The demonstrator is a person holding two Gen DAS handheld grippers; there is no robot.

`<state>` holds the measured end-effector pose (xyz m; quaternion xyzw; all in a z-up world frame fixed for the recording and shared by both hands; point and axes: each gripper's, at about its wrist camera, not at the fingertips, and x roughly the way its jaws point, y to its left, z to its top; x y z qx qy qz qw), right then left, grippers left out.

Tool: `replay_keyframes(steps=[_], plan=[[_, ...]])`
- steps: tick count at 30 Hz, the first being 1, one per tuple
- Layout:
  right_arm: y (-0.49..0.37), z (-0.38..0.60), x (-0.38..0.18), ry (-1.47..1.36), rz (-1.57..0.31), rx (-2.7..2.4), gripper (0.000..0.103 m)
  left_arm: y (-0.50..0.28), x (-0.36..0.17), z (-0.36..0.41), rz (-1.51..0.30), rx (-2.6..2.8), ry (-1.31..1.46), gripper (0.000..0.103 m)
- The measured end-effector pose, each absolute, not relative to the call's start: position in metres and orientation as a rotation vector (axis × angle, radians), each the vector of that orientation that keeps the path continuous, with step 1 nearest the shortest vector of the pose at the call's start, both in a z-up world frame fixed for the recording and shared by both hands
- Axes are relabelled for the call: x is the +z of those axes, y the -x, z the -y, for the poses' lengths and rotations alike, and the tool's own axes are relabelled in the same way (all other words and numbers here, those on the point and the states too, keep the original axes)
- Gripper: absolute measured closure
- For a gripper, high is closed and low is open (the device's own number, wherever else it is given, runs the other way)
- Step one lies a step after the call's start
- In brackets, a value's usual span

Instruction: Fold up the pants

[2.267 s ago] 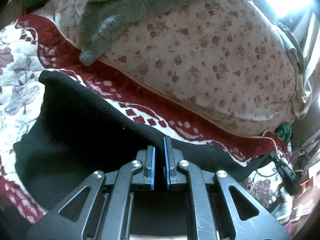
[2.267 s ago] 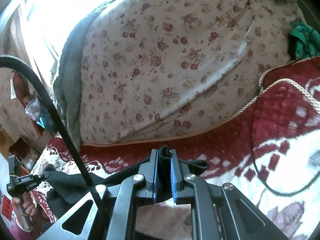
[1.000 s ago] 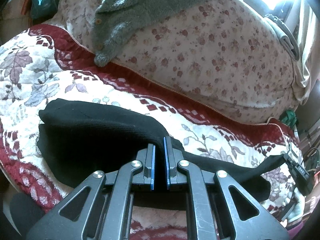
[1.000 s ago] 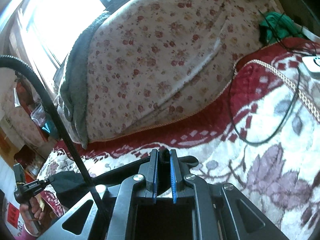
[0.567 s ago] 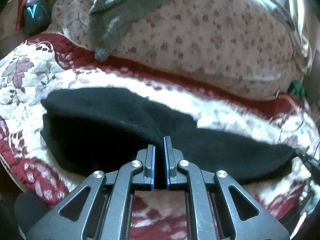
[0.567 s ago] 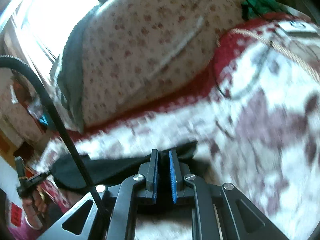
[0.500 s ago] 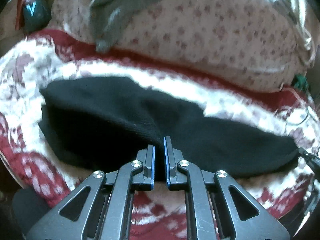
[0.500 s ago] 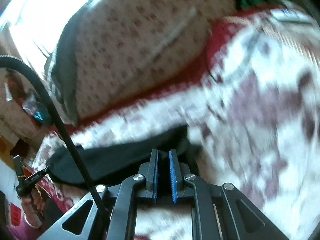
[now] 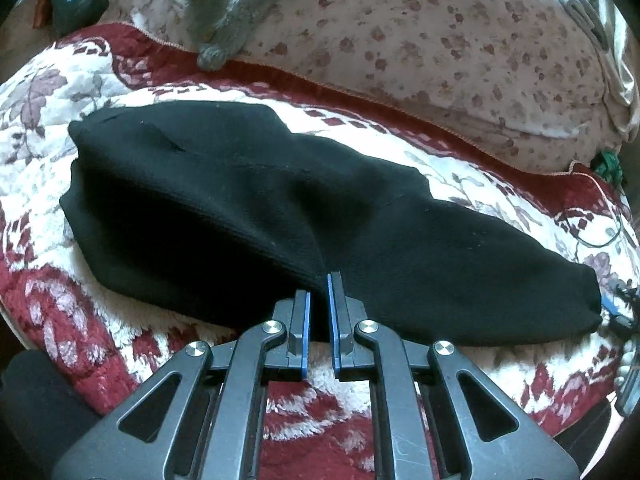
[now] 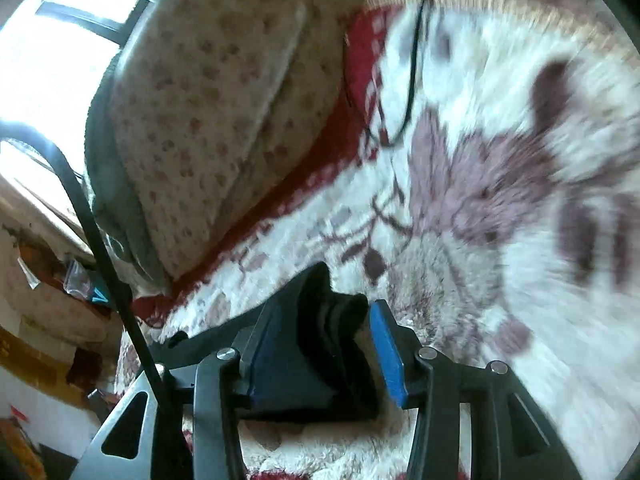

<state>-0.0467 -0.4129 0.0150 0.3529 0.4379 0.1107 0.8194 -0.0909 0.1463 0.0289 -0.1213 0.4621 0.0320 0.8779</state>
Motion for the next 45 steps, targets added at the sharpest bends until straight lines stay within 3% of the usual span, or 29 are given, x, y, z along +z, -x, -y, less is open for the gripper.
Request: replay_keyframes(steps=[5, 12, 17, 27, 32, 45], plan=[[0.017, 0.392, -0.007, -0.780, -1.057, 0.329, 0.060, 0.088, 0.026, -0.148, -0.984, 0.073, 0.270, 0.096], [0.030, 0.402, 0.021, -0.818, -0.759, 0.364, 0.062, 0.088, 0.028, -0.146, -0.983, 0.079, 0.265, 0.096], [0.039, 0.418, 0.021, -0.889, -0.758, 0.291, 0.062, 0.089, 0.027, -0.146, -0.981, 0.081, 0.266, 0.096], [0.031, 0.351, 0.029, -0.356, -0.946, 0.253, 0.062, 0.089, 0.026, -0.148, -0.975, 0.084, 0.270, 0.096], [0.027, 0.327, 0.020, -0.175, -0.959, 0.272, 0.091, 0.088, 0.024, -0.152, -0.983, 0.085, 0.295, 0.096], [0.050, 0.337, 0.048, -0.124, -0.918, 0.228, 0.095, 0.090, 0.039, -0.145, -0.940, 0.032, 0.298, 0.096]])
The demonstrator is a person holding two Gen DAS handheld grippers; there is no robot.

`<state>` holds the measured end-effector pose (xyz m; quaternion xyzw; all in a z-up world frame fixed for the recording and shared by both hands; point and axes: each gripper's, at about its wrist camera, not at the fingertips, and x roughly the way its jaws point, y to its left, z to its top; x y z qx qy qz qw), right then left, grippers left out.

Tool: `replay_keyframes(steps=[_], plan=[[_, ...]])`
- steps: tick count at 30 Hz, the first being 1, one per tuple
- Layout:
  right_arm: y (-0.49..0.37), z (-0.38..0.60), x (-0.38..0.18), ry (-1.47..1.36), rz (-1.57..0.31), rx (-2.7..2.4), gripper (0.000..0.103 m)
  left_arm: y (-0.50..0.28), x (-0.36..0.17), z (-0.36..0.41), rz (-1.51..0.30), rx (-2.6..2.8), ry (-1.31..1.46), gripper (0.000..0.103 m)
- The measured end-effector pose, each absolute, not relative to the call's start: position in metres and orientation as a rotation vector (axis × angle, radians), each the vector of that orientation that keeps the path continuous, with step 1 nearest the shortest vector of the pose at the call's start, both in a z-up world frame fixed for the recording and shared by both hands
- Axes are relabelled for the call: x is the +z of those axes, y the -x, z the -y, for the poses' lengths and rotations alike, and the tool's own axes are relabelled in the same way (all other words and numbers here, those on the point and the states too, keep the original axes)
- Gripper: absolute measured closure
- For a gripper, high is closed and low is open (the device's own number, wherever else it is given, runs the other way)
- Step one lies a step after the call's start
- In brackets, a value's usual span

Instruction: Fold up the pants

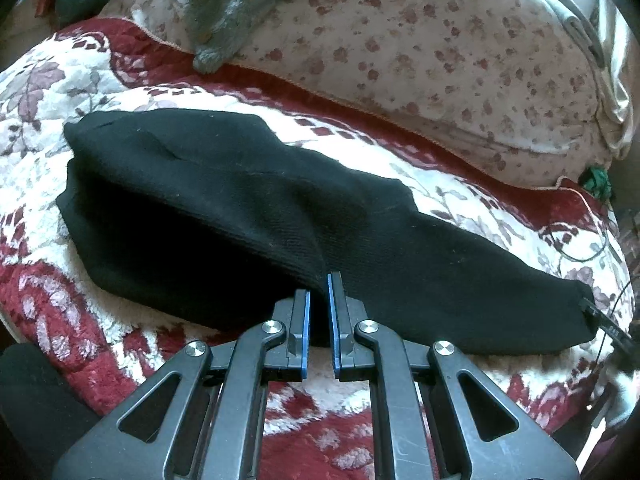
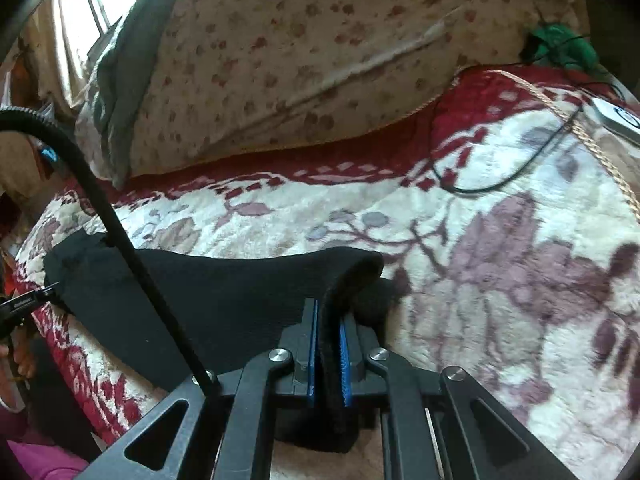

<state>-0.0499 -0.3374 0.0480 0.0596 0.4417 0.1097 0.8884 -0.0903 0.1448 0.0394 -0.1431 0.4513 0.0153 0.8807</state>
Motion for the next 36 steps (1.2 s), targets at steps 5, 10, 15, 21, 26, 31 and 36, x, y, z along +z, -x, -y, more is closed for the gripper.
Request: replay_keyframes(steps=[5, 10, 15, 21, 26, 31, 36], plan=[[0.041, 0.335, 0.020, -0.122, -0.997, 0.177, 0.095, 0.089, 0.024, -0.145, -0.965, 0.039, 0.311, 0.096], [0.042, 0.335, 0.031, -0.105, -0.992, 0.137, 0.084, 0.100, 0.034, -0.170, -0.963, -0.005, 0.401, 0.092], [0.058, 0.320, 0.072, -0.119, -0.854, 0.177, 0.075, 0.123, 0.063, -0.211, -0.885, 0.084, 0.388, 0.076], [0.058, 0.216, 0.083, -0.263, -0.742, 0.584, 0.052, 0.130, 0.071, -0.256, -0.854, 0.134, 0.437, 0.059], [0.042, 0.091, 0.068, -0.206, -0.800, 0.830, 0.052, 0.124, 0.059, -0.287, -0.868, 0.154, 0.538, 0.059], [0.035, 0.000, 0.058, -0.125, -0.814, 0.966, 0.051, 0.117, 0.057, -0.307, -0.828, 0.173, 0.552, 0.056], [0.045, -0.064, 0.043, 0.056, -0.809, 1.010, 0.051, 0.105, 0.056, -0.329, -0.800, 0.098, 0.558, 0.040]])
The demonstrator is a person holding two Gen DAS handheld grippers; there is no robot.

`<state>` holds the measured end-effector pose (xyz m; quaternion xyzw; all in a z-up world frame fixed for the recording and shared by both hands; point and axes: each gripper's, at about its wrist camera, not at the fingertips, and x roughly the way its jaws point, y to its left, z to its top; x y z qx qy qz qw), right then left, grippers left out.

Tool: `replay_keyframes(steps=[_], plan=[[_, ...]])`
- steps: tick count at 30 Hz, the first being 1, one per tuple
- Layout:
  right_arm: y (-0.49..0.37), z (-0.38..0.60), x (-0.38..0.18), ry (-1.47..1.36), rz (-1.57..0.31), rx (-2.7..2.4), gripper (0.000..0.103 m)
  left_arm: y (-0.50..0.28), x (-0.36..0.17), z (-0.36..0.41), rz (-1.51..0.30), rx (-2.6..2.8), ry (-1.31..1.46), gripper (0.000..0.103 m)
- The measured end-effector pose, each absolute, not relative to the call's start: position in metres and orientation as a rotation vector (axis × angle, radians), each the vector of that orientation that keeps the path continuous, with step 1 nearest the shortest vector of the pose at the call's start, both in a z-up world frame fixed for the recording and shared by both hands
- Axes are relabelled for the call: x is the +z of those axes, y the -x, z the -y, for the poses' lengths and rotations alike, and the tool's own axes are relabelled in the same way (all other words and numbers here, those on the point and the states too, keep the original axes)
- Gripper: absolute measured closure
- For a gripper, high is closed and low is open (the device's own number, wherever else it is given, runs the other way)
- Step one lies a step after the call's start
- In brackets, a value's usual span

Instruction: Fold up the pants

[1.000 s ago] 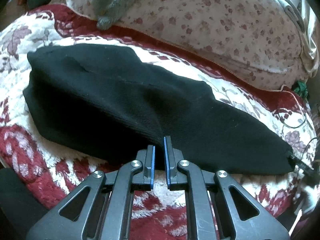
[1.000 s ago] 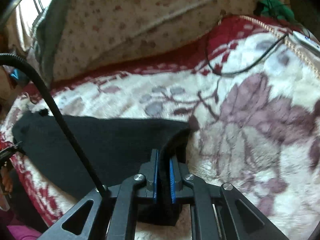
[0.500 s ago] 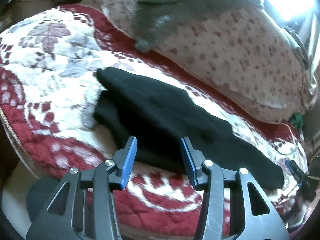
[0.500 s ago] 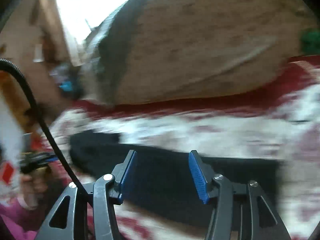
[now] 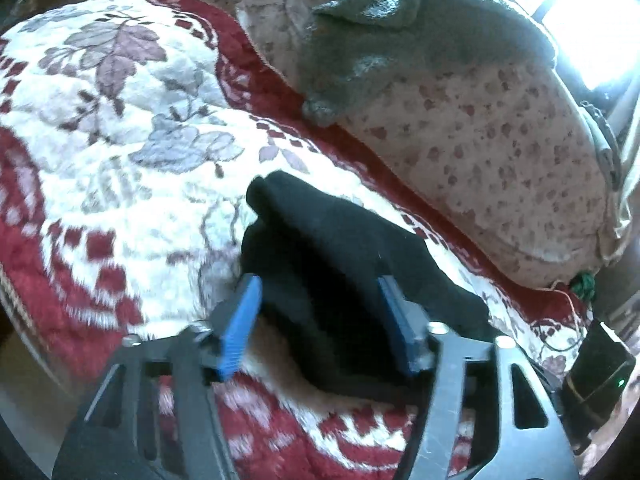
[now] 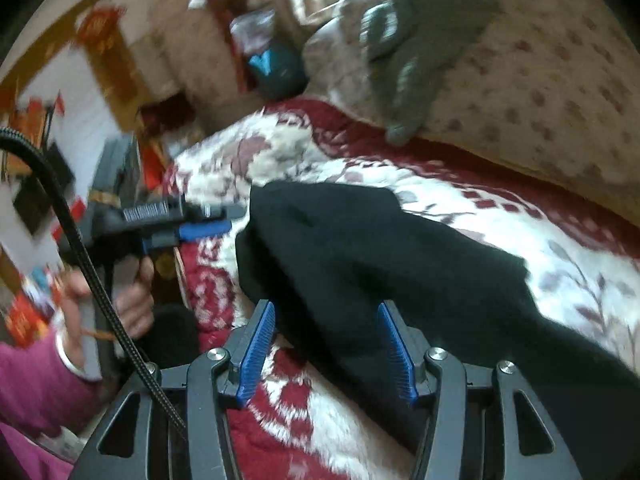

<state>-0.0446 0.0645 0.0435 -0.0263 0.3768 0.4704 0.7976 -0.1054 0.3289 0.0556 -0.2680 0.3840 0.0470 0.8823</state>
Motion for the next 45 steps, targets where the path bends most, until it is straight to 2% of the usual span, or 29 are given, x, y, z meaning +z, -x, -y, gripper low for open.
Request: replay_keyframes(steps=[10, 12, 14, 16, 17, 18, 20, 25, 28, 30, 32, 34, 36, 38, 45], plan=[[0.047, -0.110, 0.021, 0.284, -0.789, 0.967, 0.051, 0.076, 0.042, -0.370, -0.791, 0.098, 0.629, 0.040], [0.041, -0.116, 0.015, 0.307, -0.809, 0.953, 0.059, 0.064, 0.036, -0.368, -0.812, 0.089, 0.606, 0.039], [0.033, -0.115, 0.014, 0.283, -0.817, 0.942, 0.079, 0.051, 0.029, -0.365, -0.843, 0.080, 0.608, 0.039], [0.021, -0.110, 0.015, 0.215, -0.840, 0.975, 0.090, 0.047, 0.032, -0.360, -0.811, 0.066, 0.599, 0.058], [0.015, -0.107, 0.016, 0.183, -0.853, 0.983, 0.092, 0.043, 0.036, -0.356, -0.808, 0.068, 0.565, 0.075], [0.010, -0.105, 0.017, 0.158, -0.860, 0.985, 0.093, 0.041, 0.041, -0.351, -0.805, 0.065, 0.538, 0.086], [0.003, -0.097, 0.023, 0.105, -0.866, 0.990, 0.095, 0.040, 0.057, -0.342, -0.772, 0.056, 0.497, 0.090], [0.004, -0.072, 0.053, -0.043, -0.838, 1.057, 0.095, 0.056, 0.100, -0.339, -0.703, 0.007, 0.479, 0.091], [0.015, -0.073, 0.055, -0.054, -0.857, 1.098, 0.095, 0.068, 0.094, -0.343, -0.754, 0.037, 0.469, 0.091], [0.023, -0.081, 0.044, -0.018, -0.882, 1.096, 0.095, 0.074, 0.069, -0.348, -0.831, 0.075, 0.483, 0.091], [0.030, -0.090, 0.023, 0.023, -0.927, 1.082, 0.093, 0.081, 0.042, -0.357, -0.900, 0.127, 0.524, 0.089], [0.033, -0.097, 0.006, 0.061, -0.976, 1.067, 0.090, 0.089, 0.031, -0.363, -0.905, 0.139, 0.582, 0.080], [0.039, -0.098, 0.008, 0.100, -0.944, 1.072, 0.079, 0.100, 0.033, -0.368, -0.876, 0.167, 0.604, 0.062], [0.046, -0.099, 0.017, 0.165, -0.890, 1.071, 0.043, 0.108, 0.036, -0.369, -0.868, 0.200, 0.603, 0.057], [0.077, -0.116, 0.014, 0.466, -0.760, 1.034, 0.042, 0.137, 0.031, -0.365, -0.887, 0.181, 0.701, 0.043]])
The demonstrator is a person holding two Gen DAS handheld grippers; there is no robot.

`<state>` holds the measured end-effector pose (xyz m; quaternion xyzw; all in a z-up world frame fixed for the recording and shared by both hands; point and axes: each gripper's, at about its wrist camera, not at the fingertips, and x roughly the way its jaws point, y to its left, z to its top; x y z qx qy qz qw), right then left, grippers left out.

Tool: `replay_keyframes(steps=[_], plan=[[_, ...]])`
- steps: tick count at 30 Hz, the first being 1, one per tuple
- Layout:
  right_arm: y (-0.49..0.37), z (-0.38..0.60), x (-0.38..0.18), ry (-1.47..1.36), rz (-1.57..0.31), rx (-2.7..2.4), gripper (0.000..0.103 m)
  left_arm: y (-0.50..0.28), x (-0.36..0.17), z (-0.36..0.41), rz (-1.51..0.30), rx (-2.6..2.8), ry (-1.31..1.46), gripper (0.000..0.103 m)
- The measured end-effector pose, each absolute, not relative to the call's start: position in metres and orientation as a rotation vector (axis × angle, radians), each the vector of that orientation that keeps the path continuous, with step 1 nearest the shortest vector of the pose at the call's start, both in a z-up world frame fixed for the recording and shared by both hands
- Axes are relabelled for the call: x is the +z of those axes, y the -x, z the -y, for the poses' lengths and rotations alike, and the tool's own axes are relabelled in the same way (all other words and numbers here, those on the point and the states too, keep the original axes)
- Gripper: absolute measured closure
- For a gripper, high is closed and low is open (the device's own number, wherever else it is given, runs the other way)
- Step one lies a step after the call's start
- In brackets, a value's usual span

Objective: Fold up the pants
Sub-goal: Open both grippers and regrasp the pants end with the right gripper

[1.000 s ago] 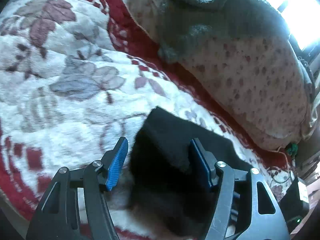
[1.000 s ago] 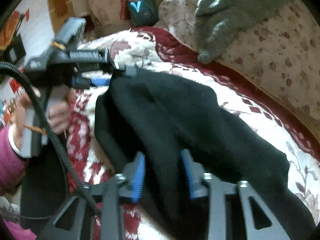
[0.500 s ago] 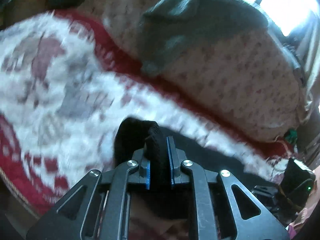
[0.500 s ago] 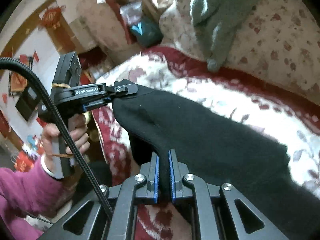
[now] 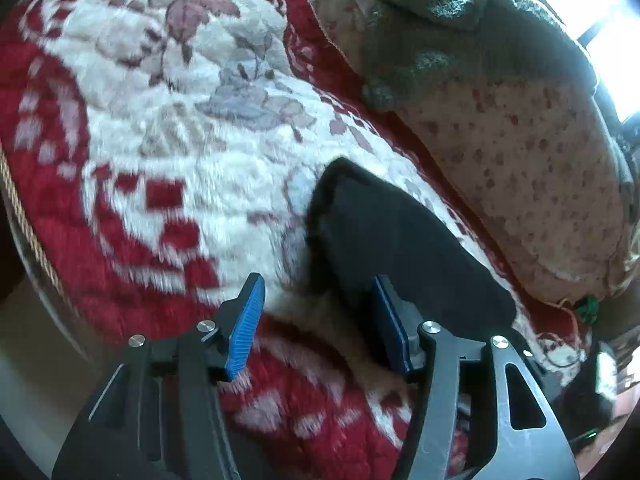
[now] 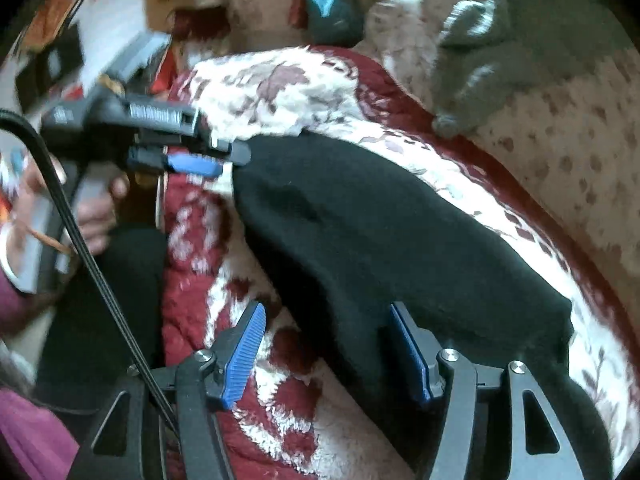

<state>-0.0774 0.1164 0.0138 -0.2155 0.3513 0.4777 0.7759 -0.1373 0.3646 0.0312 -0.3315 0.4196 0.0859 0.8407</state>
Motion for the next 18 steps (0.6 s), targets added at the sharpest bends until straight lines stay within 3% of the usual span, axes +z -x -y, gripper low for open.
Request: replay_keyframes(steps=[6, 8, 13, 18], plan=[[0.094, -0.135, -0.004, 0.722, -0.580, 0.978, 0.045, 0.150, 0.023, -0.346, -0.886, 0.113, 0.761, 0.043], [0.080, -0.136, 0.001, 0.648, -0.611, 0.986, 0.064, 0.149, 0.023, -0.340, -0.894, 0.091, 0.750, 0.043], [0.019, -0.109, 0.020, 0.180, -0.810, 1.032, 0.069, 0.141, 0.028, -0.328, -0.895, 0.062, 0.663, 0.042], [0.000, -0.095, 0.018, -0.018, -0.896, 1.042, 0.069, 0.124, 0.026, -0.314, -0.925, 0.061, 0.569, 0.042]])
